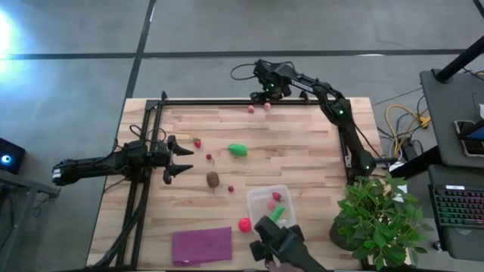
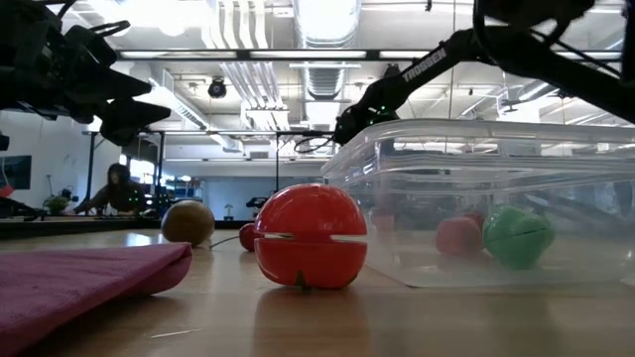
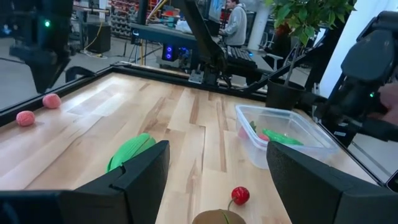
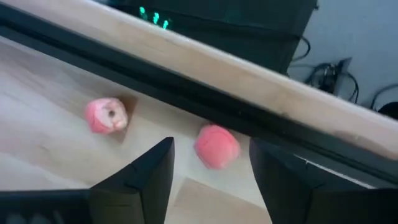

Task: Pick and placing Produce into tupperware
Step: Put the right pink peach into the transparent container

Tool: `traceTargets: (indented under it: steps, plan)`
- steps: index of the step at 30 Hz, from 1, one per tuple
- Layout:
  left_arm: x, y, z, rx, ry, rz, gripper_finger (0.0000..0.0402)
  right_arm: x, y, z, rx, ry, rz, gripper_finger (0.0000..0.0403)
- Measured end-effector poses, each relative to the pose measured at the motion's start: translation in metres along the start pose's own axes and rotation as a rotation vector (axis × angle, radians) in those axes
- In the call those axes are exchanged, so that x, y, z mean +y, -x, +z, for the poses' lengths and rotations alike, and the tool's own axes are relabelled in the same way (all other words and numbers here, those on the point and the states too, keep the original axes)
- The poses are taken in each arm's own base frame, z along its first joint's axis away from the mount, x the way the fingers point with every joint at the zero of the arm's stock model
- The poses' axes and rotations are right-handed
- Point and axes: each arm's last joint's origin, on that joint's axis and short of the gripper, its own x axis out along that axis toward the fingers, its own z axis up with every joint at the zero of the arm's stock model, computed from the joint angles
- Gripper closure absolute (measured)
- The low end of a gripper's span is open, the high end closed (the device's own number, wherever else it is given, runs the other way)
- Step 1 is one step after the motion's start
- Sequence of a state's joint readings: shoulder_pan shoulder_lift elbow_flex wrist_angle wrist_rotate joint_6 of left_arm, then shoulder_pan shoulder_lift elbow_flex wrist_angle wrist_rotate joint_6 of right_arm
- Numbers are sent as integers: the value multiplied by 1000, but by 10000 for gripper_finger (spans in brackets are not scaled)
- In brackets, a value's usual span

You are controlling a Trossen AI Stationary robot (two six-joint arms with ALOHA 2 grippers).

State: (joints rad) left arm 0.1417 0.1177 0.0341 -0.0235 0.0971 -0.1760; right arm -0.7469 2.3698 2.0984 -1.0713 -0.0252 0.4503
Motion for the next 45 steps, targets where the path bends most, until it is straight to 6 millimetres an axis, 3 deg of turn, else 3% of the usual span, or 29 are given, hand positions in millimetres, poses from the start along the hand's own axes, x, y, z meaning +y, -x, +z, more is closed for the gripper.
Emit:
traceTargets:
  steps: [11, 27, 37, 45]
  plan:
    - [0, 0, 0, 1, 0, 0, 146, 1, -10, -3, 69, -33, -72, 183]
    - [0, 0, 0, 3, 0, 0, 146, -1, -16, 0, 42, -53, -43, 213]
    - [0, 0, 0, 1, 0, 0, 146, -2, -31, -2, 86, -56, -61, 214]
    - [0, 0, 0, 1, 0, 0, 146, -2, -30, -1, 79, -50, -66, 268]
